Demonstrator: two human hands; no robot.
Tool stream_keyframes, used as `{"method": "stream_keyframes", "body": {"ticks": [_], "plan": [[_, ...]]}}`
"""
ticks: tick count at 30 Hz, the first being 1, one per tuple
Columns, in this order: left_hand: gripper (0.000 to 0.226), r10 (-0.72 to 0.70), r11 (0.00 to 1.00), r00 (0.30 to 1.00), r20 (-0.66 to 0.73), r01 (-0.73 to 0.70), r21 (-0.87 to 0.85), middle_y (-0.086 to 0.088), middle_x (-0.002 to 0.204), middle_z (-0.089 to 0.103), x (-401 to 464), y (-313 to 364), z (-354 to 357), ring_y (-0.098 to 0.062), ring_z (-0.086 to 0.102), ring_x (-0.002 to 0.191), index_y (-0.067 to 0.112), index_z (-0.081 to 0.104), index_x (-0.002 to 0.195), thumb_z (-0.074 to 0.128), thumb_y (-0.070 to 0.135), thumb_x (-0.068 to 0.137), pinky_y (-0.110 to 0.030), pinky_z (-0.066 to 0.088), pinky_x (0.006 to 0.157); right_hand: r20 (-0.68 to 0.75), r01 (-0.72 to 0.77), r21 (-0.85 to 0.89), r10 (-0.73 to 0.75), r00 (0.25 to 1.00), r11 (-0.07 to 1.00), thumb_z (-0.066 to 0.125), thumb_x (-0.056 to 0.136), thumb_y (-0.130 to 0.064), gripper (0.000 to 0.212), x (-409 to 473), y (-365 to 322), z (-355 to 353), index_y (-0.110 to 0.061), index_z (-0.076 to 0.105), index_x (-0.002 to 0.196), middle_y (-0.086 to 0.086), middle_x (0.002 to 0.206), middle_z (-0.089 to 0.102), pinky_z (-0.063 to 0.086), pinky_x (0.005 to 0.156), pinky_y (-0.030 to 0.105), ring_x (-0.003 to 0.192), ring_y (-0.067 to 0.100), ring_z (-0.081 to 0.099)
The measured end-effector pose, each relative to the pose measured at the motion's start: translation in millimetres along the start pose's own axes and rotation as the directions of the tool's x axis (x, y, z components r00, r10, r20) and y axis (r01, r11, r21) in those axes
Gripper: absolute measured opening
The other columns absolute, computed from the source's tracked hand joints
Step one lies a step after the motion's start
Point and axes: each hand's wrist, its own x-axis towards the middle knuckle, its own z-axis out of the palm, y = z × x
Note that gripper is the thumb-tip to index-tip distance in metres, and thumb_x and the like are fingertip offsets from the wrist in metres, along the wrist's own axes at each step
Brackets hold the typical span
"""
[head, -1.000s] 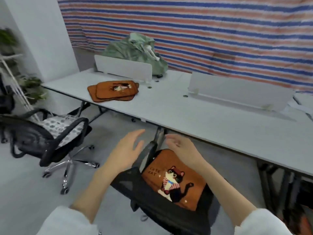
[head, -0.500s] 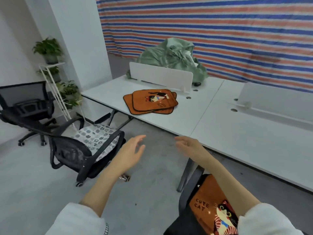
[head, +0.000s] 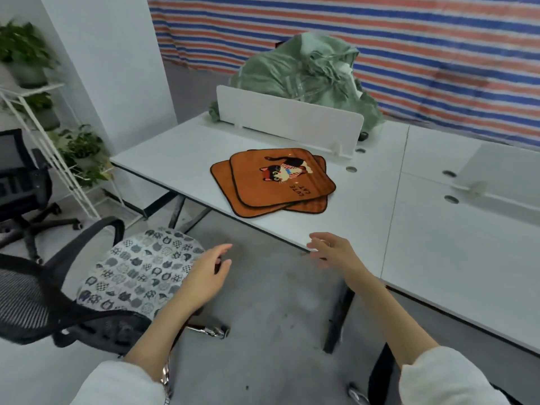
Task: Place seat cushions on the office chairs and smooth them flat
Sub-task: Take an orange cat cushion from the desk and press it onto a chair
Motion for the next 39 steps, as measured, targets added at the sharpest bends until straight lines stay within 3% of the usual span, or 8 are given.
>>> {"method": "stream_keyframes", "body": {"ticks": [5,12,15,20,25,30,34,39], "plan": [[0.040,0.022,1.000,0.998,0.053,-0.022,-0.011,-0.001,0.140,0.046,93.9,-27.4,-34.5,-0.015,0.045,0.126,0.019,0.043,0.138,0.043,0.022,0.098,-0.024,0.035,0.099,-0.038,-0.126,0.072,0.128,0.991,0.989,0.050,0.097,-0.027,0.028,78.2,-28.6,50.0,-0.013,0.059,0.119,0.006,0.109,0.066,0.052,0.092,0.038,0.099,0.024,0.065],[0.040,-0.083,0.989,0.993,0.084,0.092,-0.116,-0.007,0.139,0.047,217.5,-51.7,-49.0,-0.019,0.045,0.125,0.020,0.040,0.140,0.040,0.021,0.099,-0.027,0.036,0.094,-0.110,-0.146,0.033,0.149,0.983,0.989,0.047,0.097,-0.027,0.021,182.1,-58.5,56.6,-0.015,0.058,0.111,0.007,0.110,0.063,0.050,0.092,0.039,0.102,0.024,0.061],[0.041,-0.152,0.981,0.985,0.082,0.161,-0.108,-0.010,0.138,0.047,268.0,-61.3,-38.2,-0.017,0.048,0.113,0.018,0.039,0.141,0.039,0.019,0.100,-0.025,0.036,0.090,-0.145,-0.175,-0.034,0.169,0.975,0.984,0.047,0.095,-0.027,0.025,241.1,-51.7,44.5,-0.012,0.064,0.106,0.009,0.107,0.066,0.051,0.091,0.040,0.102,0.025,0.063],[0.043,-0.186,0.972,0.980,0.070,0.194,-0.131,-0.001,0.142,0.039,361.0,-57.8,-8.3,-0.019,0.035,0.135,0.015,0.035,0.143,0.038,0.017,0.100,-0.022,0.025,0.105,-0.222,-0.171,-0.276,0.111,0.969,0.946,0.043,0.097,-0.029,0.038,358.5,-45.9,18.6,-0.013,0.055,0.129,0.007,0.125,0.061,0.047,0.096,0.036,0.111,0.024,0.059],[0.055,-0.442,0.850,0.879,0.182,0.475,-0.228,-0.003,0.152,0.030,454.7,-71.2,27.4,-0.020,0.035,0.136,0.019,0.023,0.149,0.040,0.029,0.098,-0.036,0.030,0.113,-0.208,-0.185,-0.527,0.086,0.974,0.829,0.039,0.097,-0.029,0.039,459.1,-22.6,-17.9,-0.012,0.052,0.130,0.013,0.128,0.058,0.043,0.098,0.041,0.118,0.033,0.054],[0.067,-0.629,0.765,0.770,0.108,0.637,-0.090,-0.009,0.153,0.027,510.0,-92.1,52.0,-0.031,0.028,0.137,0.023,0.014,0.150,0.042,0.036,0.091,-0.049,0.026,0.113,-0.265,-0.358,-0.656,0.241,0.934,0.665,0.044,0.093,-0.028,0.054,523.6,19.3,-43.4,-0.006,0.033,0.141,0.021,0.143,0.038,0.034,0.109,0.050,0.131,0.040,0.037],[0.061,-0.683,0.729,0.730,0.001,0.683,0.043,-0.012,0.150,0.028,532.3,-86.4,61.1,-0.036,0.023,0.136,0.021,0.016,0.151,0.042,0.030,0.096,-0.050,0.026,0.111,-0.338,-0.453,-0.621,0.303,0.891,0.640,0.043,0.095,-0.027,0.053,541.0,26.4,-49.1,-0.003,0.032,0.140,0.023,0.138,0.043,0.036,0.104,0.051,0.126,0.041,0.041],[0.052,-0.637,0.744,0.771,0.009,0.618,-0.253,-0.006,0.138,0.045,534.6,-80.5,56.2,-0.024,0.047,0.120,0.016,0.031,0.145,0.046,0.027,0.097,-0.038,0.040,0.102,-0.464,-0.445,-0.565,0.179,0.867,0.695,0.042,0.096,-0.031,0.043,546.7,14.4,-46.9,-0.002,0.050,0.127,0.022,0.123,0.054,0.045,0.091,0.046,0.112,0.039,0.052]]}}
